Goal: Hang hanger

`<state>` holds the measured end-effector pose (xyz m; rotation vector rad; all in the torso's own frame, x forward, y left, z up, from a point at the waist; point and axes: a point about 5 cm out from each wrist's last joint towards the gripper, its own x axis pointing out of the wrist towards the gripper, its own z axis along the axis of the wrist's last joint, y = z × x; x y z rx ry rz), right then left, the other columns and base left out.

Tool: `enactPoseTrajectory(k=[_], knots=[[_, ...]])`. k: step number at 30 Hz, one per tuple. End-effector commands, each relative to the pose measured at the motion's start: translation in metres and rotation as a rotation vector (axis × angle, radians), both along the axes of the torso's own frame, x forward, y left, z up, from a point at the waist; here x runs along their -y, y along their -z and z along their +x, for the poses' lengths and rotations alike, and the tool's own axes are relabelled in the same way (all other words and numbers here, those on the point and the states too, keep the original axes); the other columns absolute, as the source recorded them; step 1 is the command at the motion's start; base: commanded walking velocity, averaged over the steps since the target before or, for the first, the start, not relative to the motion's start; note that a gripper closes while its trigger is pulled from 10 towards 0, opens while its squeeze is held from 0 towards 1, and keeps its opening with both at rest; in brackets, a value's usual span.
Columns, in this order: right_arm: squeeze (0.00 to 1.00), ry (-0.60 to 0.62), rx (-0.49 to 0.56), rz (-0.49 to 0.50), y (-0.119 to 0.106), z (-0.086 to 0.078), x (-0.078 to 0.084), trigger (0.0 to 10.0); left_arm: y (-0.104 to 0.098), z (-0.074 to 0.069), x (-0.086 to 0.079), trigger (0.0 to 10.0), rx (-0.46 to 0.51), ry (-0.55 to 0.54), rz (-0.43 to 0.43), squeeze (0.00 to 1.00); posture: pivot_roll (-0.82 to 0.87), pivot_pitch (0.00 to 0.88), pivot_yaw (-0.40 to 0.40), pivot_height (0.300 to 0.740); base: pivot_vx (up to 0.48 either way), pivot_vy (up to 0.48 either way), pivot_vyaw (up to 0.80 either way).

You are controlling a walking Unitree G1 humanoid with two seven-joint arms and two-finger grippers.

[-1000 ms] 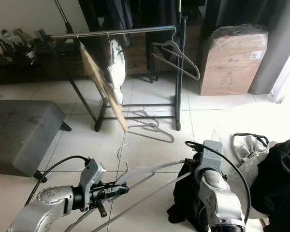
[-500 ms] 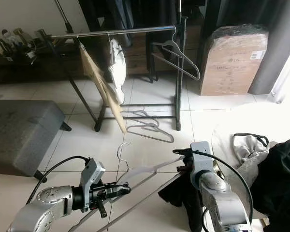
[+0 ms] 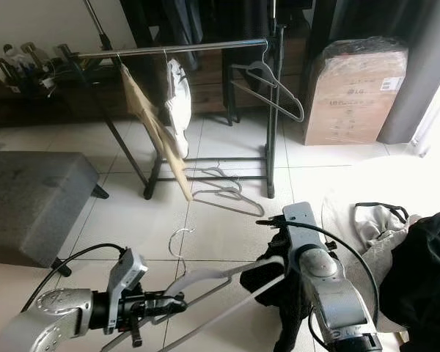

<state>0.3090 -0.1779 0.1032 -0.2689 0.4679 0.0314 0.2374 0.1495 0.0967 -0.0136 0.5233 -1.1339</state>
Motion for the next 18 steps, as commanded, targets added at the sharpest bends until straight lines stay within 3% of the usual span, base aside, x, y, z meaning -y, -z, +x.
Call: enactPoseTrajectory(k=[1,5,9,18], knots=[[0.00,-0.024,0.030,0.006,-0.005,0.003,-0.005,10.0,-0.002,-0.001,-0.002,10.0,0.019,0.010,0.026,0.00,-0.12,0.164,0.089,0.740,0.000,0.000,0.00],[0.00,-0.047,0.021,0.032,-0.006,0.001,-0.010,10.0,-0.002,0.018,-0.007,10.0,0.147,-0.116,0.088,0.00,-0.12,0.163,0.089,0.740,0.000,0.000,0.00],[0.00,-0.058,0.002,0.040,-0.003,-0.002,-0.013,10.0,-0.006,0.029,-0.001,10.0,0.213,-0.182,0.079,0.00,-0.12,0.162,0.089,0.740,0.000,0.000,0.00],[0.00,-0.042,-0.008,0.038,0.002,-0.004,-0.010,10.0,-0.007,0.021,0.004,10.0,0.163,-0.122,0.040,0.00,-0.12,0.164,0.092,0.740,0.000,0.000,0.00]])
